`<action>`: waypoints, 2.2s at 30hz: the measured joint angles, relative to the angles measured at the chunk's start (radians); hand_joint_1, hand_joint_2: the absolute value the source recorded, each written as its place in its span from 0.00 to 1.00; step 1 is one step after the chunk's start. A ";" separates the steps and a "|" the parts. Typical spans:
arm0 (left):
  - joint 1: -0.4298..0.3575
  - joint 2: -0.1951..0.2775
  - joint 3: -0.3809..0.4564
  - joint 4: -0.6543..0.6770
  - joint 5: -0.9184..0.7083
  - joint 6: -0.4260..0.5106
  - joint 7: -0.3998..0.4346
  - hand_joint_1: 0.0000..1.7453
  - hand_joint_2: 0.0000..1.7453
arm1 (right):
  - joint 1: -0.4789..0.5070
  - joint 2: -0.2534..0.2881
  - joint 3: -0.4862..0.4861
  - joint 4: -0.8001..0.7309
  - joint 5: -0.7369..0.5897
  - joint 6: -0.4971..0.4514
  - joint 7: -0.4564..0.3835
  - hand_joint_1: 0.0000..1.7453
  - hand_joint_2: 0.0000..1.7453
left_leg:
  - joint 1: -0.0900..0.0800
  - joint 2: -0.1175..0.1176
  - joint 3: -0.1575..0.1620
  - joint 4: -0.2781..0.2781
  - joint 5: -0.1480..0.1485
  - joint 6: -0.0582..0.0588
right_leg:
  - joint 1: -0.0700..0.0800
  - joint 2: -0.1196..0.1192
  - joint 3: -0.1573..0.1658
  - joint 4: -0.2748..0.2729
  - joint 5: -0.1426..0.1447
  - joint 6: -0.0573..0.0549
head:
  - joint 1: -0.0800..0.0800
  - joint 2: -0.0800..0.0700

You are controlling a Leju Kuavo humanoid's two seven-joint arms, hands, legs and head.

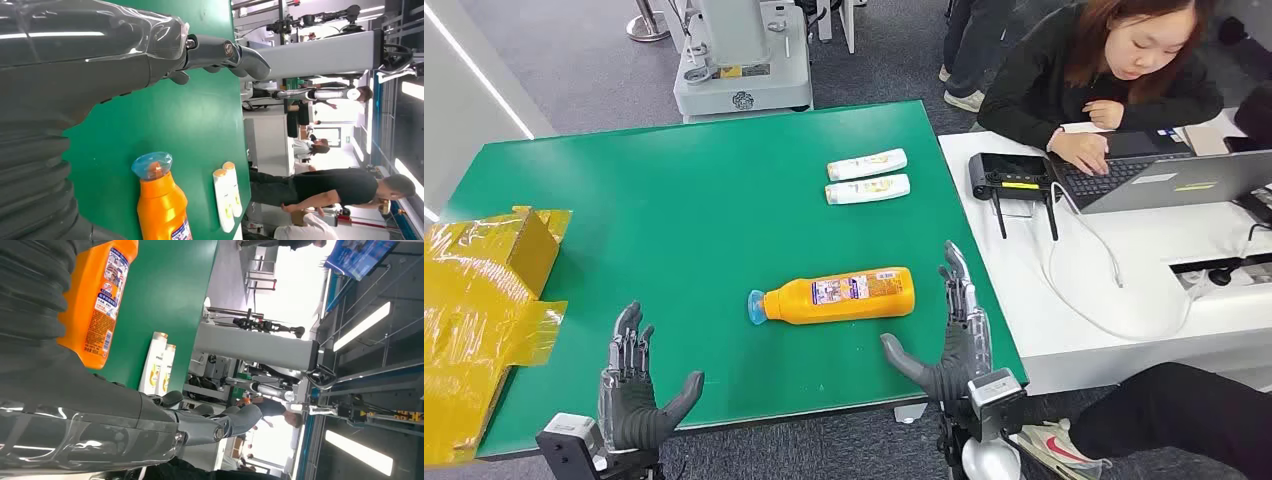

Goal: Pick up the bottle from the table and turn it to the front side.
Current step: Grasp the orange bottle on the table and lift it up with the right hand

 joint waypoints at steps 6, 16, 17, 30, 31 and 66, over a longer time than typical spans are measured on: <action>-0.007 -0.002 0.000 0.000 -0.008 -0.003 0.003 0.00 1.00 | 0.000 0.000 -0.001 -0.011 0.021 0.001 0.009 0.00 1.00 | 0.000 0.000 0.000 0.000 0.000 0.000 | 0.000 0.000 0.000 0.000 0.000 0.000 | 0.000 0.000; -0.071 -0.035 -0.018 0.042 -0.050 -0.074 0.021 0.00 1.00 | -0.038 -0.049 -0.021 -0.038 0.477 -0.045 0.190 0.00 1.00 | 0.000 0.000 0.000 0.001 0.000 0.000 | 0.000 0.000 0.000 0.000 0.001 0.001 | 0.000 0.000; -0.077 -0.038 -0.020 0.050 -0.050 -0.082 0.020 0.00 1.00 | -0.045 -0.059 -0.021 -0.035 0.525 -0.041 0.218 0.00 1.00 | 0.000 0.000 0.000 0.001 0.000 0.000 | 0.000 0.000 0.000 0.000 0.001 0.001 | 0.000 0.000; -0.139 -0.043 -0.038 0.127 -0.045 -0.136 0.002 0.00 1.00 | -0.363 -0.168 0.070 0.336 0.691 0.180 0.427 0.00 1.00 | 0.000 0.001 -0.001 0.002 0.003 0.003 | 0.000 0.001 0.000 0.000 0.003 0.002 | 0.000 0.000; -0.139 -0.042 -0.039 0.132 -0.044 -0.138 0.001 0.00 1.00 | -0.387 -0.173 0.084 0.376 0.705 0.191 0.437 0.00 1.00 | 0.000 0.001 -0.001 0.002 0.003 0.003 | 0.000 0.001 0.000 0.000 0.003 0.002 | 0.000 0.000; -0.158 -0.024 -0.052 0.174 -0.039 -0.173 0.020 0.00 1.00 | -0.704 -0.214 0.411 0.853 0.781 0.306 0.422 0.99 1.00 | 0.000 0.001 -0.001 0.003 0.003 0.003 | 0.000 0.001 0.000 0.000 0.003 0.002 | 0.000 0.000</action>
